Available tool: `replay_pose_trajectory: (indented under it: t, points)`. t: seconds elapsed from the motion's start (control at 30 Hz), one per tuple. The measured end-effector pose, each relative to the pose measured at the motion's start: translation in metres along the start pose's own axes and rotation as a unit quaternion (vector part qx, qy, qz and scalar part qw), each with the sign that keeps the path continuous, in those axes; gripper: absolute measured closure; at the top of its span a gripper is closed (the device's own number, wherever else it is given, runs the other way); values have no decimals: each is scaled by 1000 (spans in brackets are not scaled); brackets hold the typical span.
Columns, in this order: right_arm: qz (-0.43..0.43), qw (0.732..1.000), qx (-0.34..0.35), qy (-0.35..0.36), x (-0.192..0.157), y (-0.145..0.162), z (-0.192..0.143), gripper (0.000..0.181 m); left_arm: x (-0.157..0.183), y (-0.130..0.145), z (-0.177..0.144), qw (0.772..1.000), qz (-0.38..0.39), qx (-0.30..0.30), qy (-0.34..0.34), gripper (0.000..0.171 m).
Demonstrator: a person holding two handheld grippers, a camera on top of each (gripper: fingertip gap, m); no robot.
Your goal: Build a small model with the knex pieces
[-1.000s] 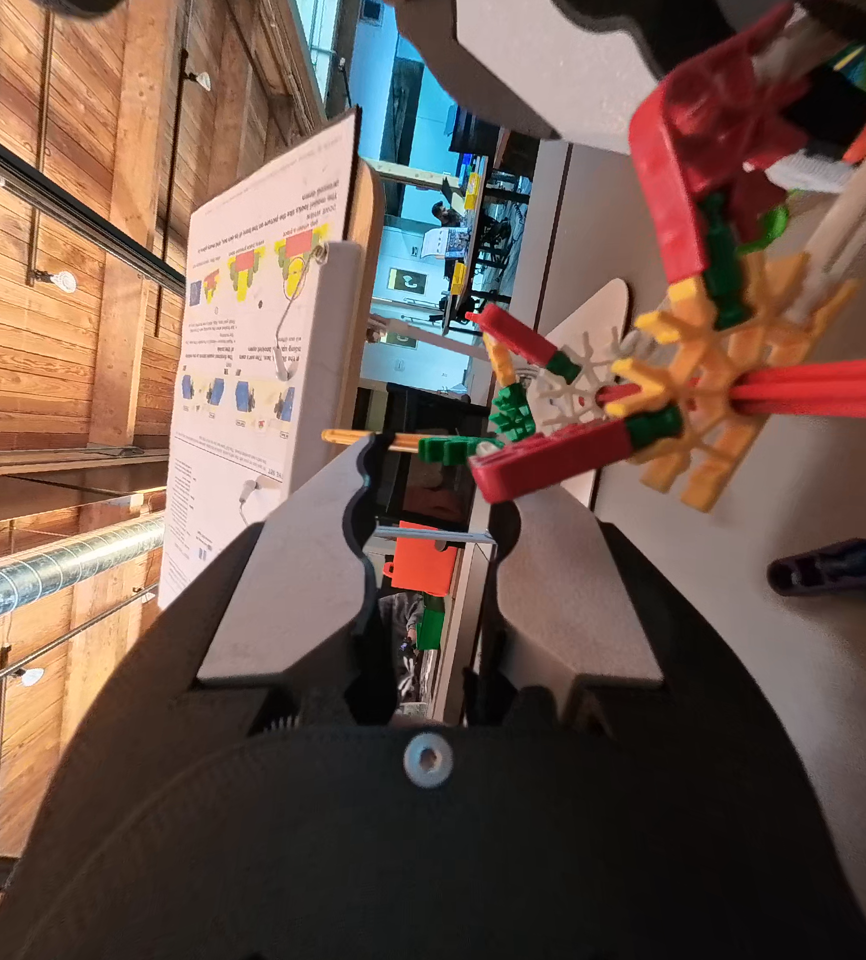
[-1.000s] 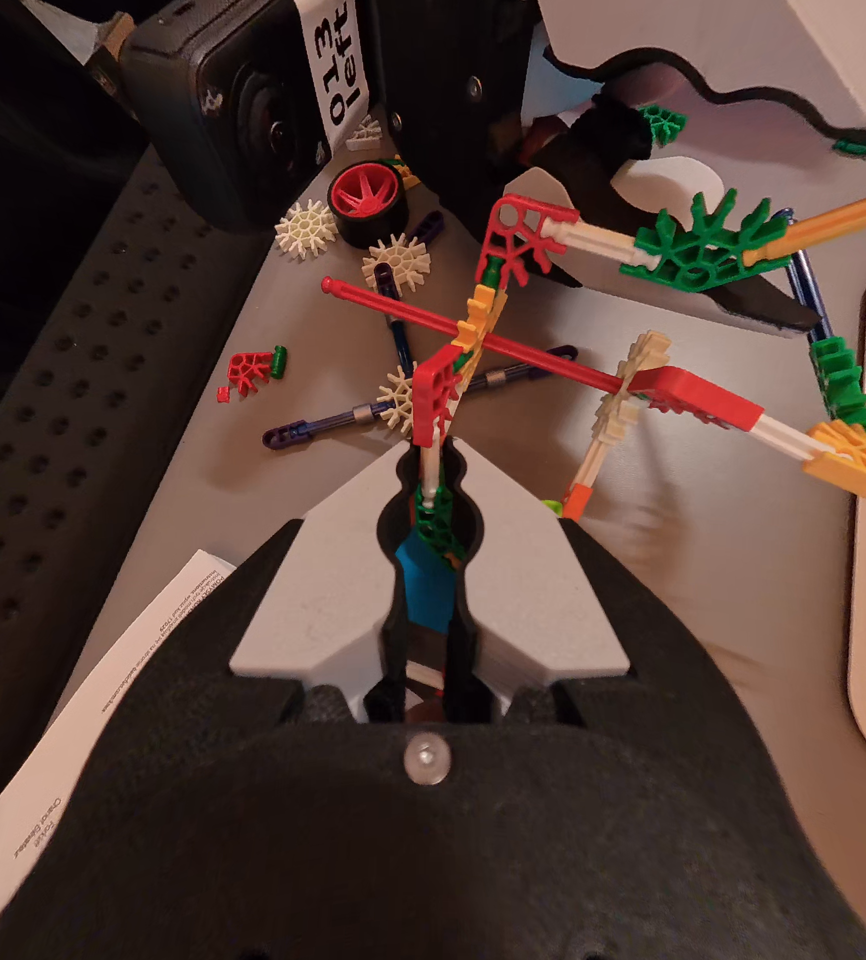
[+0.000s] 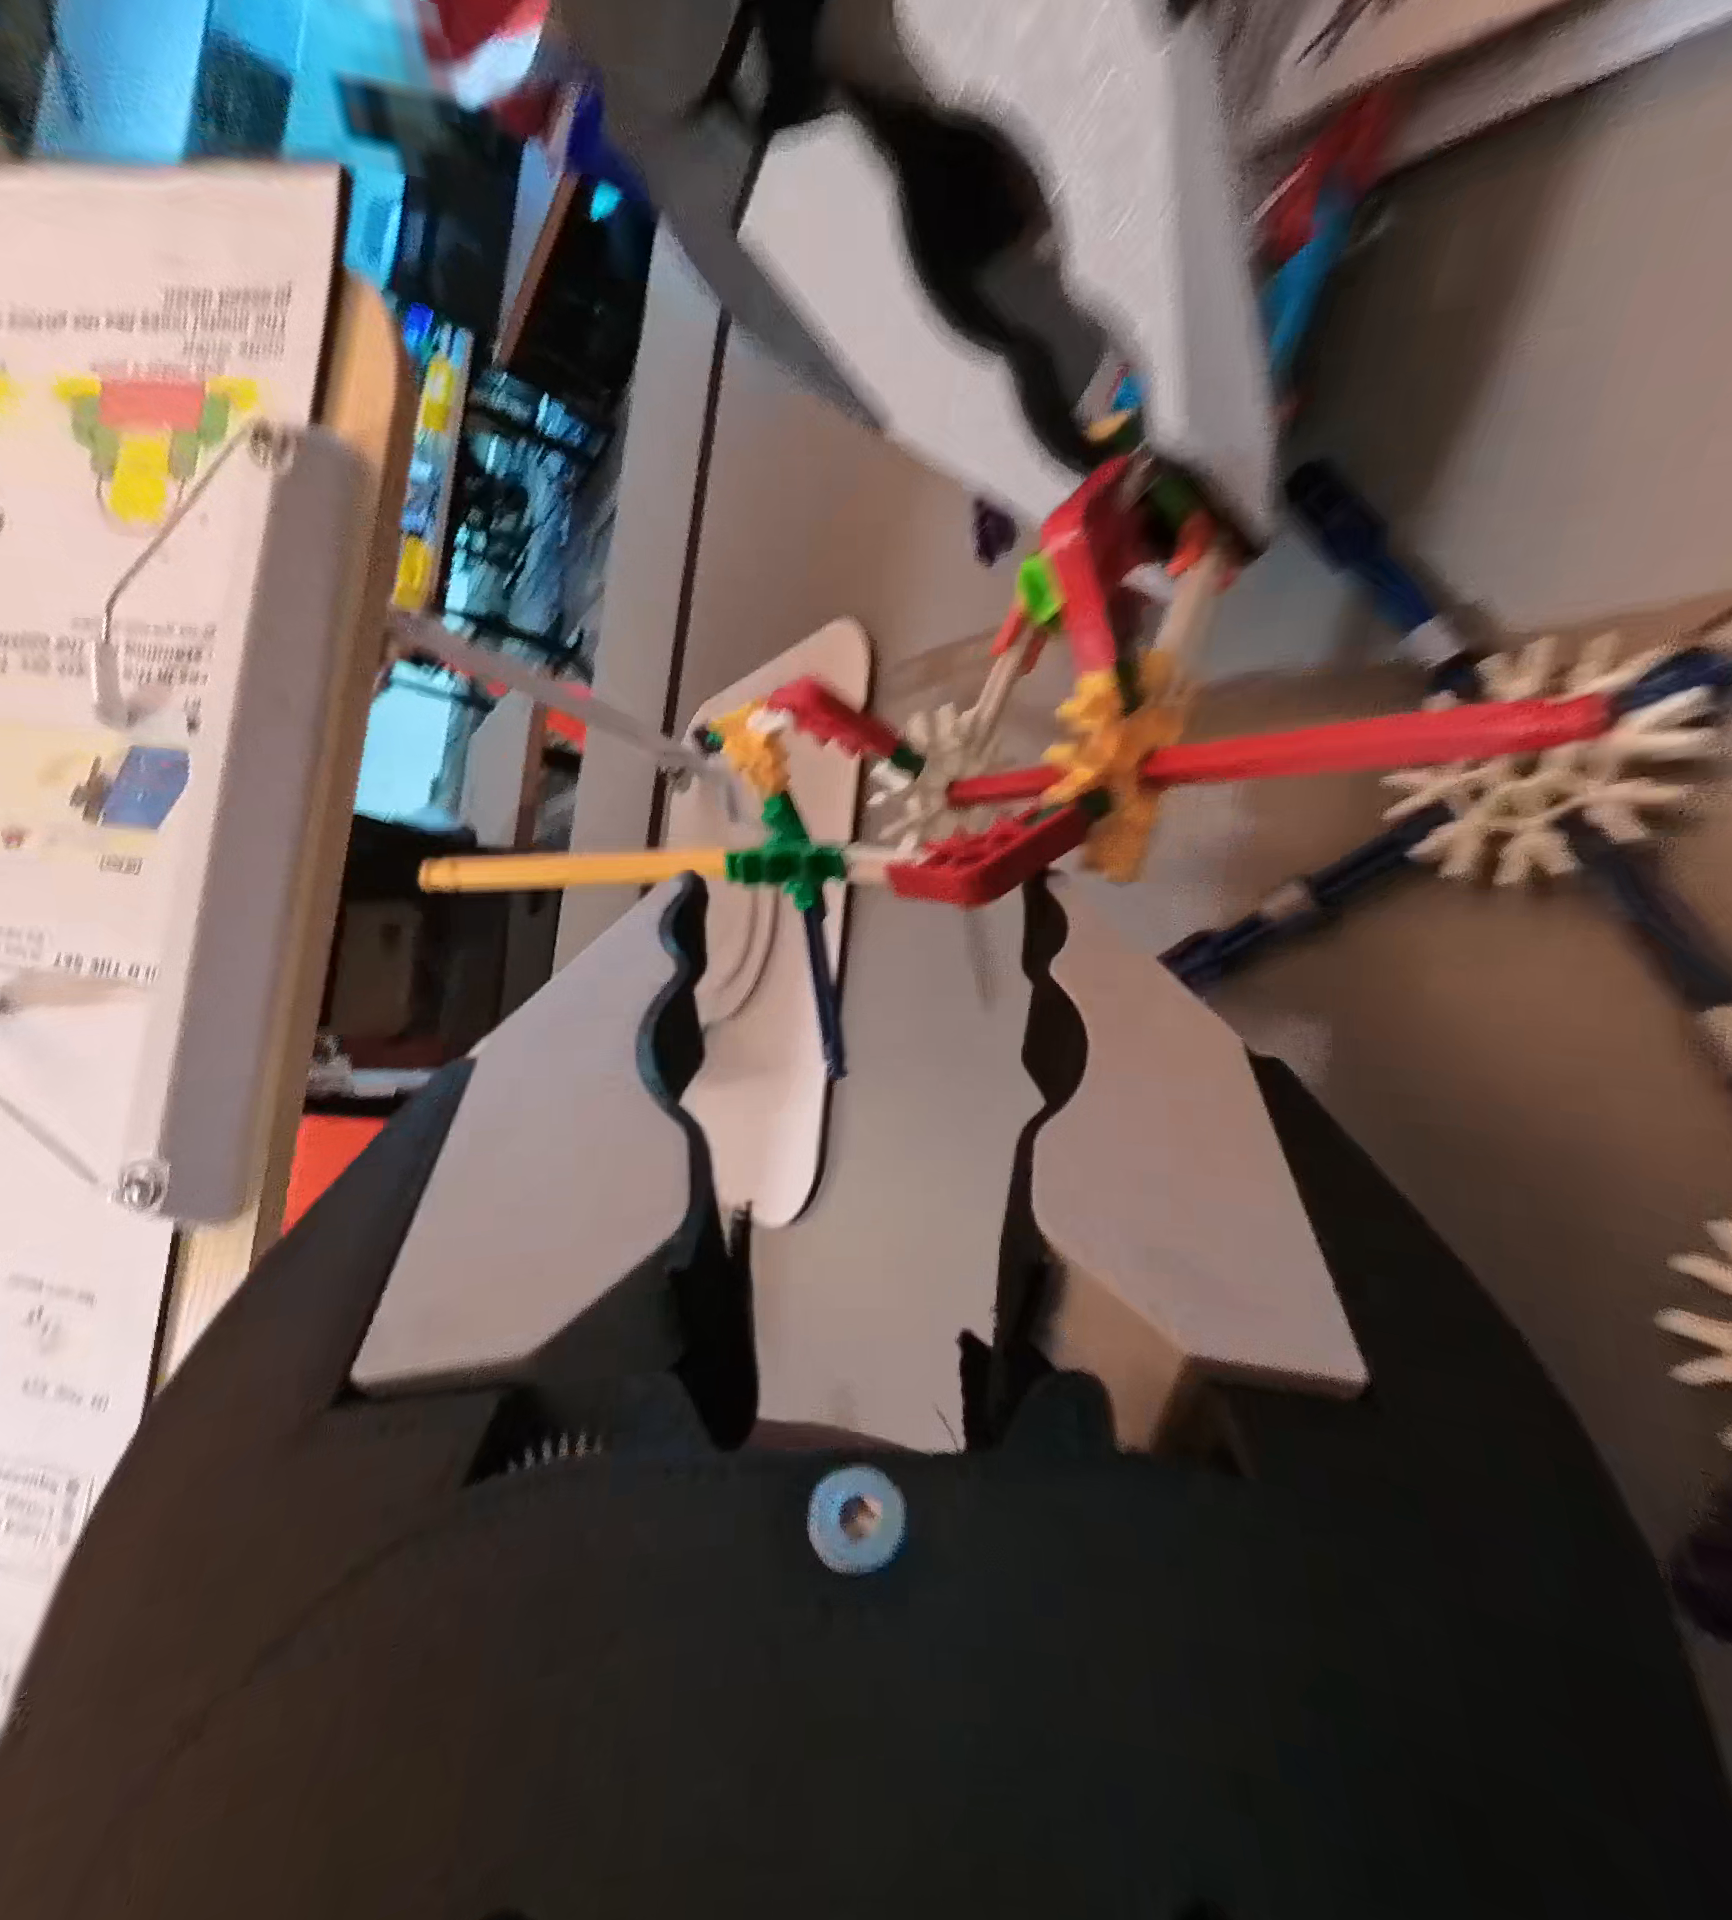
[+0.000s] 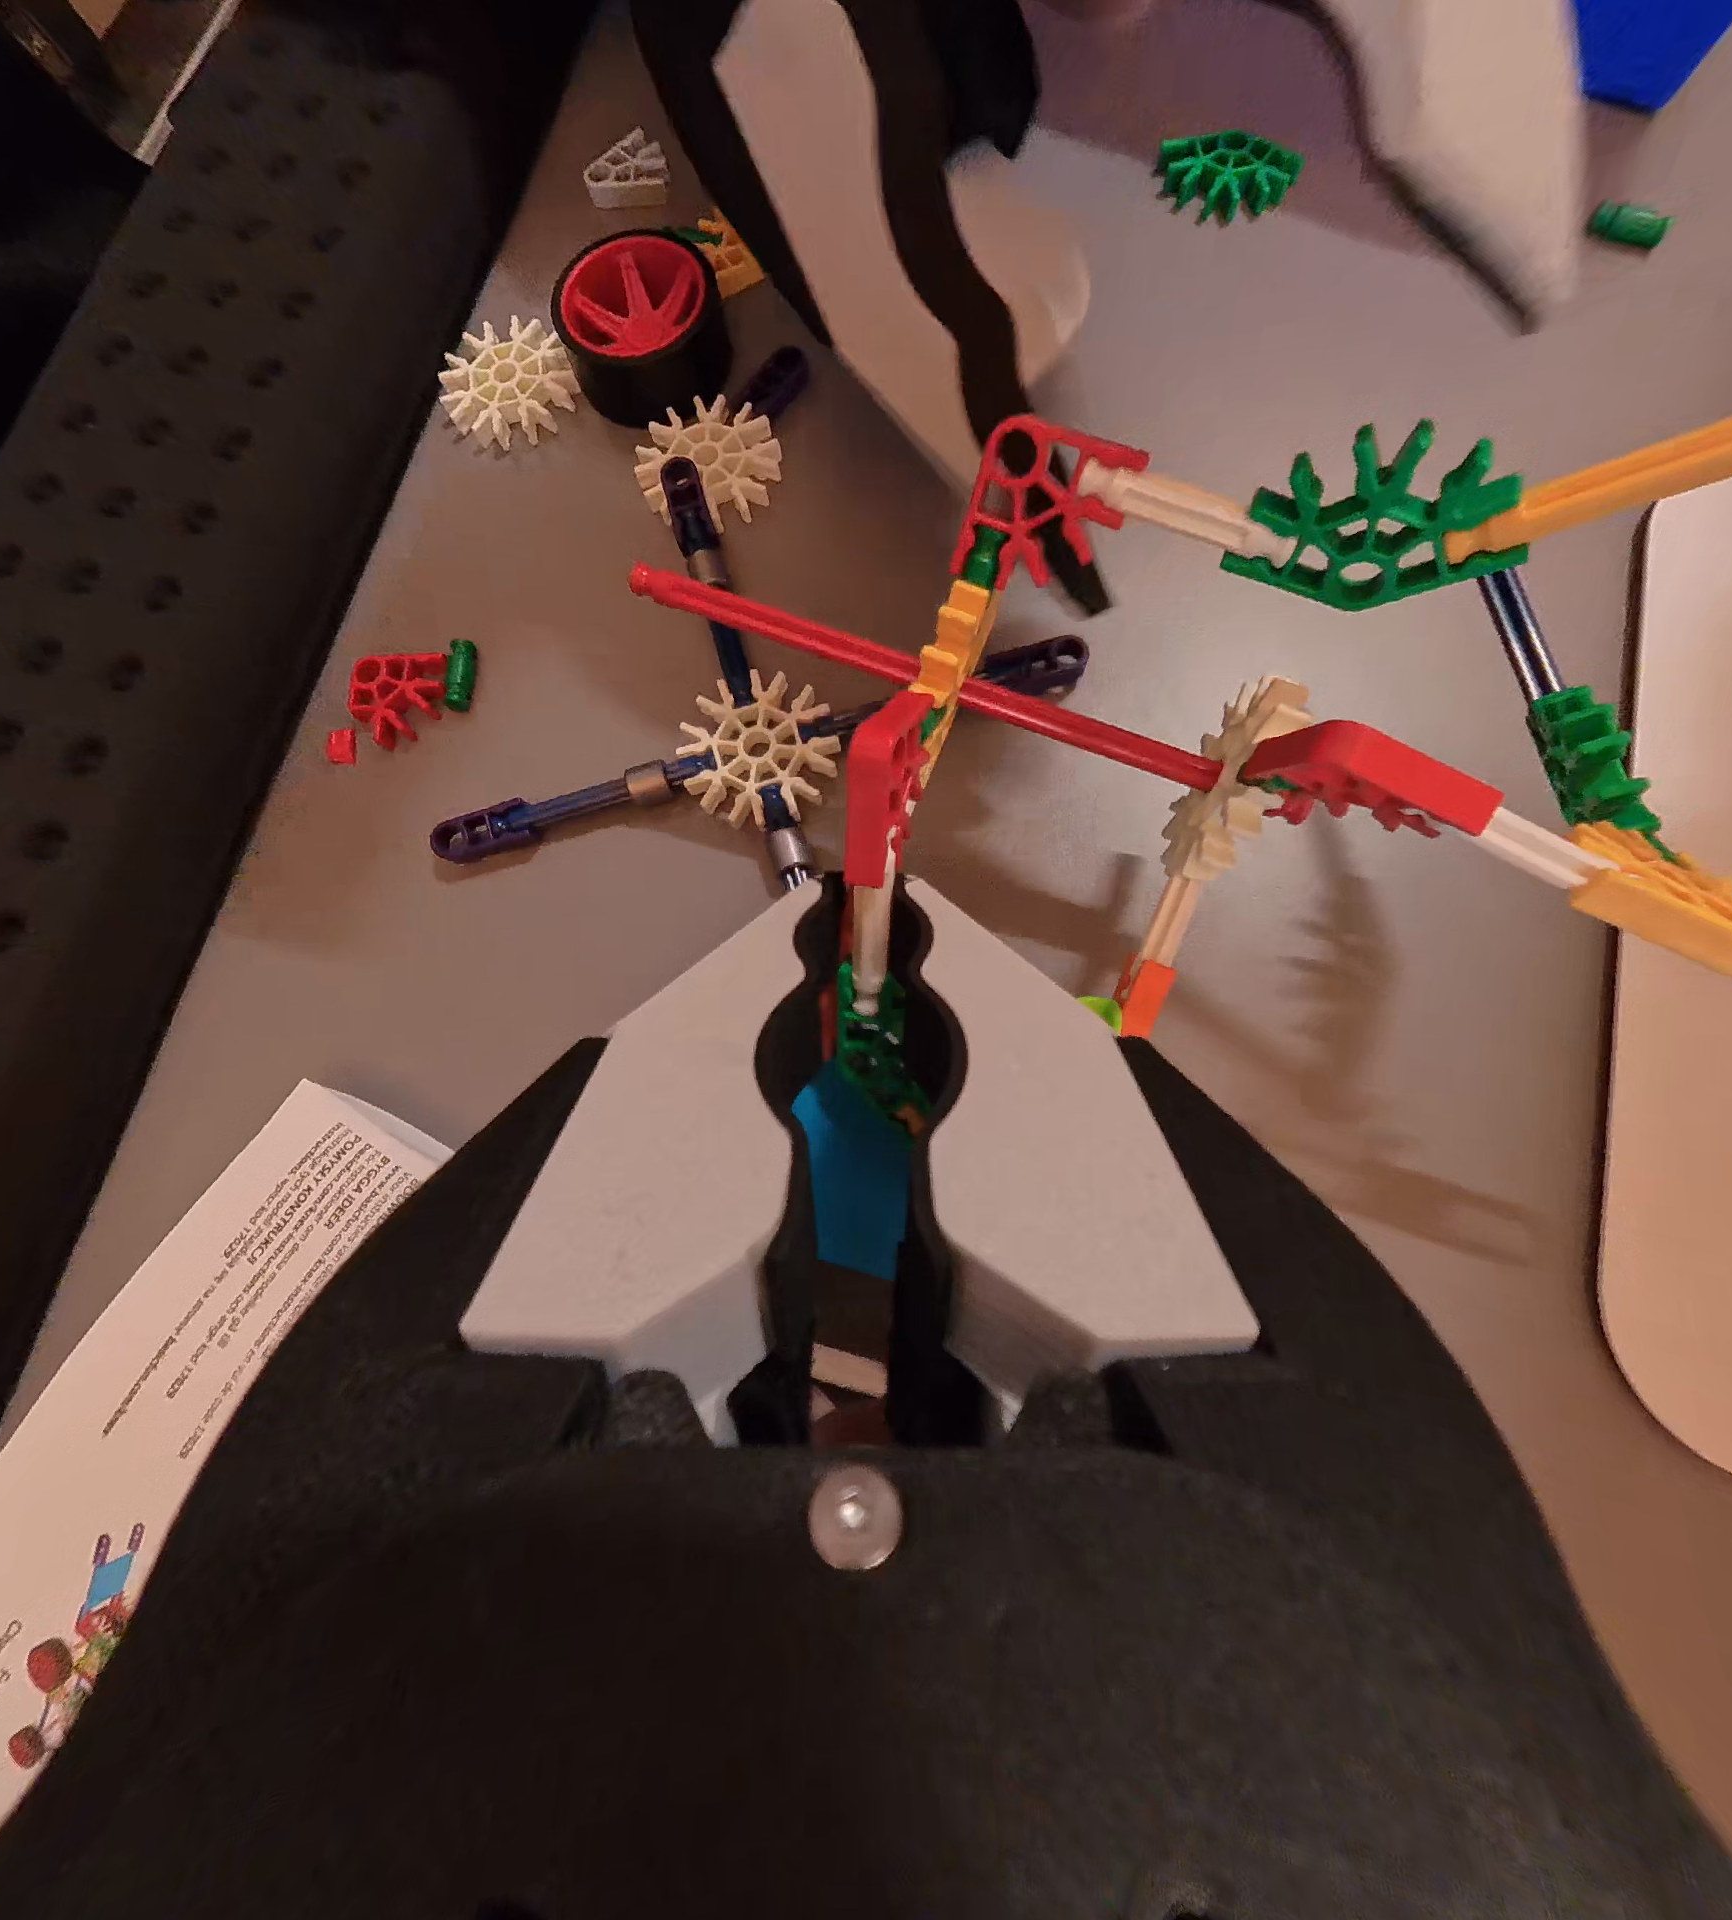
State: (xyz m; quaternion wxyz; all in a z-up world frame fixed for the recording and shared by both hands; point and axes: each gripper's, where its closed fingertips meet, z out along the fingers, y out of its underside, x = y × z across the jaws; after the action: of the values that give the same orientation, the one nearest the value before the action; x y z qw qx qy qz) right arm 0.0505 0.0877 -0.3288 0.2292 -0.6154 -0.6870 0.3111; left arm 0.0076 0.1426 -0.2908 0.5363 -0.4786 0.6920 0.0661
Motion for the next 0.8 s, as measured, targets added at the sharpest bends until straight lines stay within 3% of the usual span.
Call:
replay_pose_trajectory:
  t: [0.2,0.53,0.8]
  points:
    - [-18,1000,-24,-2,-4,7,3,175,24,-7,-3,997,57,-17,39,128]
    - [-9,999,-18,-29,-11,9,-3,175,31,-18,-4,992,120,11,20,152]
    - [-43,998,-38,42,4,6,-12,168,38,-17,3,990,141,9,20,163]
